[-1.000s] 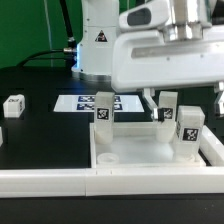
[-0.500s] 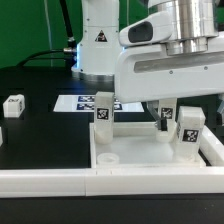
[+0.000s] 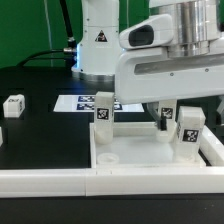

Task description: Assemble square table

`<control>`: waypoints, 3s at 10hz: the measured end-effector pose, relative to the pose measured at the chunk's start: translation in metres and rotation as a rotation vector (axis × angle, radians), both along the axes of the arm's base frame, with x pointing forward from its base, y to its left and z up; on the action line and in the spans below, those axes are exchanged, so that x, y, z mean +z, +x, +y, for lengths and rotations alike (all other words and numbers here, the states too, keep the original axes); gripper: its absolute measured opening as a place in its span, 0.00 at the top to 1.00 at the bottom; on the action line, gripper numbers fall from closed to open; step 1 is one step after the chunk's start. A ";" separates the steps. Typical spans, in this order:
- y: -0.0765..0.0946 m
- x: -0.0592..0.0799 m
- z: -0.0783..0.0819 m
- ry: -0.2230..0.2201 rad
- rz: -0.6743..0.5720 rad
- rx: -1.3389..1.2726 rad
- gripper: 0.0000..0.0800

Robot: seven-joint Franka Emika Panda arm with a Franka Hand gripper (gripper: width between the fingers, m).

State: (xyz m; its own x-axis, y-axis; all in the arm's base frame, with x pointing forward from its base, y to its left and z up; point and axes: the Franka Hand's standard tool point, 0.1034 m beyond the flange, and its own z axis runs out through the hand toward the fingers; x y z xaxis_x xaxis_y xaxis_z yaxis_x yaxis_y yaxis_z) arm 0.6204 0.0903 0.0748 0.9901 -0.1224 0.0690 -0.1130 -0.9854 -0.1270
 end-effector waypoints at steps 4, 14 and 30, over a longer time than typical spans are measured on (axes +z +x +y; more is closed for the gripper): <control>0.008 0.000 -0.006 -0.035 0.038 -0.014 0.24; 0.003 -0.002 0.021 0.070 0.140 -0.901 0.64; 0.005 0.003 0.042 -0.028 0.117 -0.435 0.19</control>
Offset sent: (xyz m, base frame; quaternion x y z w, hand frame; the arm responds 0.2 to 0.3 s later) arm 0.0000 0.0000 0.0000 0.0000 0.0000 0.0650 0.9979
